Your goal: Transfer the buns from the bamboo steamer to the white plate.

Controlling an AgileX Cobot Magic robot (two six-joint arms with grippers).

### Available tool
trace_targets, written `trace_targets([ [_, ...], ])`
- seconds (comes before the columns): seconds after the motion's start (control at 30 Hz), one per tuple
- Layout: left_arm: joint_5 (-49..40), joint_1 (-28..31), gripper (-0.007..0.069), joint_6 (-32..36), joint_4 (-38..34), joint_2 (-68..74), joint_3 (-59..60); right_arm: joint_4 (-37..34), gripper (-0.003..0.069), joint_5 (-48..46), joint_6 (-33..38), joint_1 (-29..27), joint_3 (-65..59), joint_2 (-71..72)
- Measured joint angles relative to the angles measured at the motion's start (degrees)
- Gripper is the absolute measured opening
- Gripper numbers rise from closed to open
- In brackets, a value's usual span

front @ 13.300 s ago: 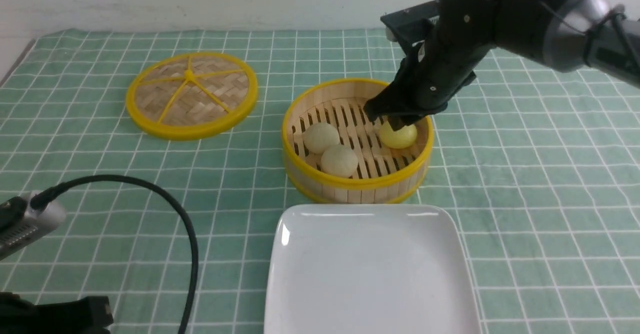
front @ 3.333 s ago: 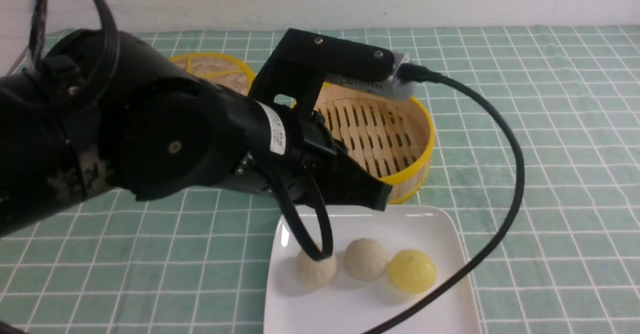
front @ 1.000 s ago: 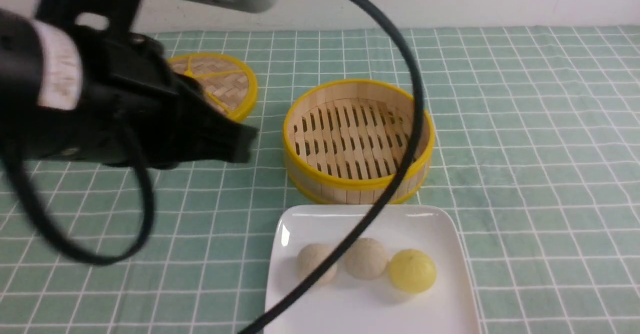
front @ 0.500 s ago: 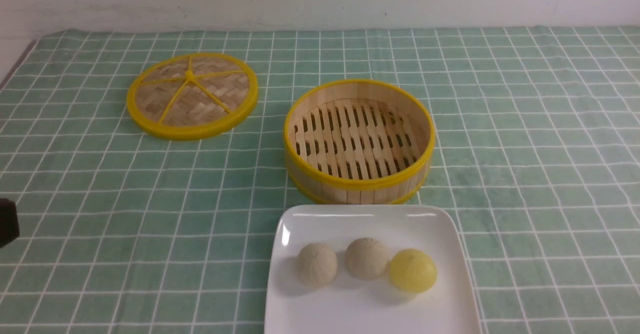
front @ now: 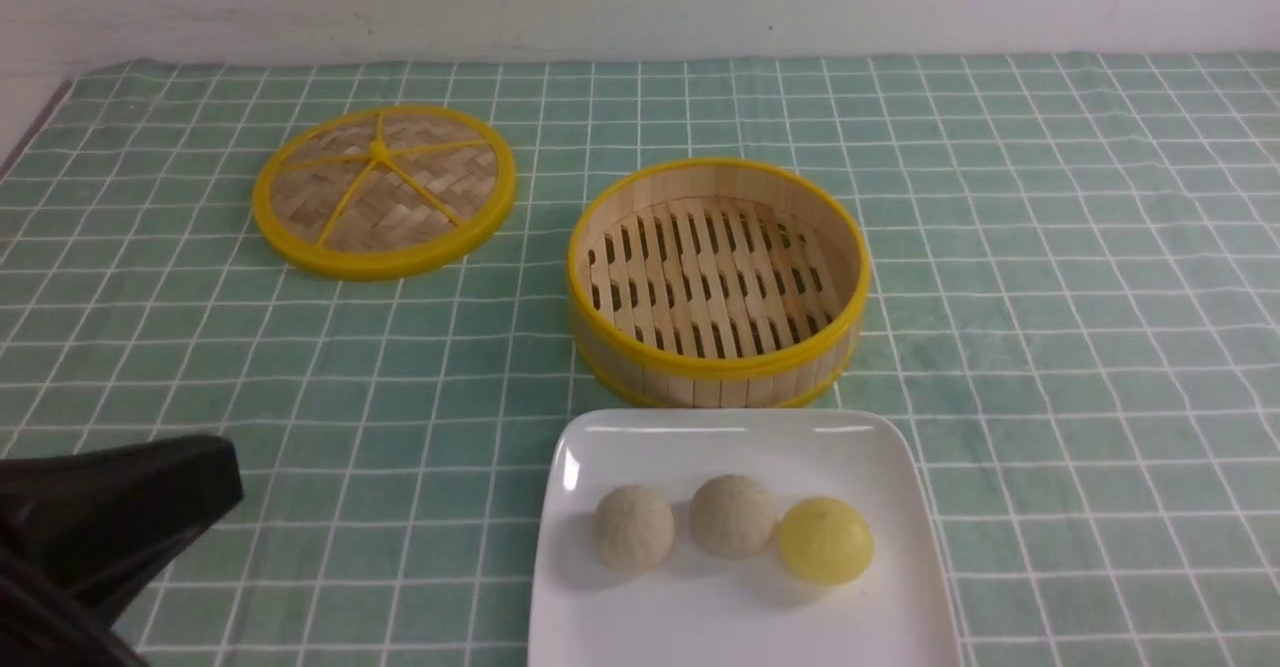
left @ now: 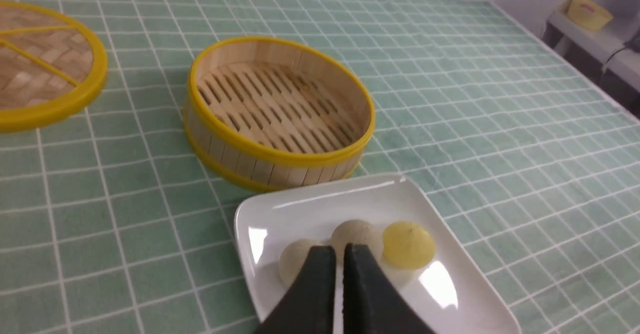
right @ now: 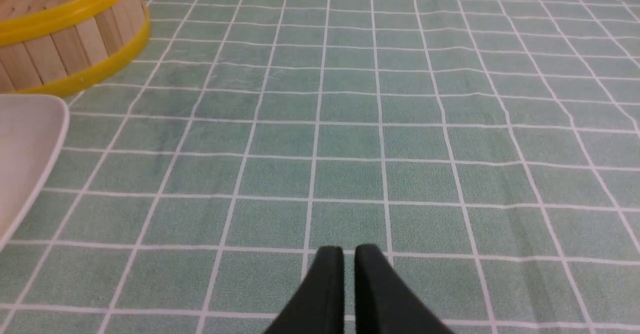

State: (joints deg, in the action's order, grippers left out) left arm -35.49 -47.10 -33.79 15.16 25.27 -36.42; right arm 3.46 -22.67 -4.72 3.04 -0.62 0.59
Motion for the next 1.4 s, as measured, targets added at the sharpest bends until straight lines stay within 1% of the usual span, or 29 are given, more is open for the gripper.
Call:
trace_targets([
  [0.2, -5.53, 0.00, 0.0055, 0.00, -0.82, 0.00, 0.27, 0.00, 0.0065, 0.00, 0.00, 0.00, 0.00, 0.00],
  [0.3, -6.14, 0.00, 0.0057, -0.05, -1.50, 0.00, 0.63, 0.00, 0.0067, 0.00, 0.00, 0.00, 0.00, 0.00],
  [0.47, -2.89, 0.00, 0.0064, 0.01, -1.42, -0.07, 3.24, 0.00, 0.0075, 0.00, 0.00, 0.00, 0.00, 0.00],
  [0.57, 2.20, 1.15, 0.0067, 0.51, 0.43, -1.76, 6.53, 0.00, 0.0080, 0.00, 0.00, 0.00, 0.00, 0.00],
  [0.63, 4.68, 3.75, 0.0069, 0.51, 0.51, -3.97, 8.37, 0.00, 0.0083, 0.00, 0.00, 0.00, 0.00, 0.00],
  [0.67, 6.38, 6.66, 0.0070, 0.65, -0.08, -5.47, 9.91, 0.00, 0.0083, 0.00, 0.00, 0.00, 0.00, 0.00],
  [0.7, 6.62, 7.78, 0.0071, 0.72, -0.43, -6.43, 10.45, 0.00, 0.0084, 0.00, 0.00, 0.00, 0.00, 0.00],
  [0.73, 8.49, 12.83, 0.0071, 1.74, -2.27, -8.74, 12.87, 0.00, 0.0086, 0.00, 0.00, 0.00, 0.00, 0.00],
  [0.8, 9.31, 19.23, 0.0071, 3.54, -4.39, -11.82, 15.64, 0.00, 0.0089, 0.00, 0.00, 0.00, 0.00, 0.00],
  [0.83, 9.53, 22.17, 0.0073, 5.12, -5.89, -13.14, 17.49, 0.00, 0.0090, 0.00, 0.00, 0.00, 0.00, 0.00],
  [0.87, 9.65, 26.62, 0.0073, 7.15, -7.67, -15.06, 19.77, 0.00, 0.0091, 0.00, 0.00, 0.00, 0.00, 0.00],
  [0.93, 9.93, 32.26, 0.0073, 9.73, -9.71, -17.65, 22.58, 0.02, 0.0092, 0.00, 0.00, 0.00, 0.00, 0.00],
  [0.97, 10.12, 36.17, 0.0074, 11.36, -10.64, -18.96, 24.41, 0.02, 0.0093, 0.00, 0.00, 0.00, 0.00, 0.00],
  [1.0, 10.19, 39.14, 0.0075, 12.49, -11.03, -20.14, 25.68, 0.02, 0.0093, 0.00, 0.00, 0.00, 0.00, 0.00],
  [1.03, 10.19, 40.28, 0.0075, 12.73, -11.03, -20.74, 26.14, 0.02, 0.0093, 0.00, 0.00, 0.00, 0.00, 0.00],
  [1.1, 10.40, 44.81, 0.0076, 14.77, -11.09, -22.02, 28.17, 0.02, 0.0095, 0.00, 0.00, 0.00, 0.00, 0.00],
  [1.13, 10.65, 48.37, 0.0076, 15.94, -10.66, -22.53, 29.47, 0.02, 0.0097, 0.00, 0.00, 0.00, 0.00, 0.00],
  [1.23, 10.65, 51.49, 0.0081, 16.66, -9.22, -23.79, 32.49, 0.02, 0.0100, 0.00, 0.00, 0.00, 0.00, 0.00],
  [1.4, 11.19, 52.01, 0.0087, 16.78, -7.37, -25.77, 36.11, 0.02, 0.0104, 0.00, 0.00, 0.00, 0.00, 0.00],
])
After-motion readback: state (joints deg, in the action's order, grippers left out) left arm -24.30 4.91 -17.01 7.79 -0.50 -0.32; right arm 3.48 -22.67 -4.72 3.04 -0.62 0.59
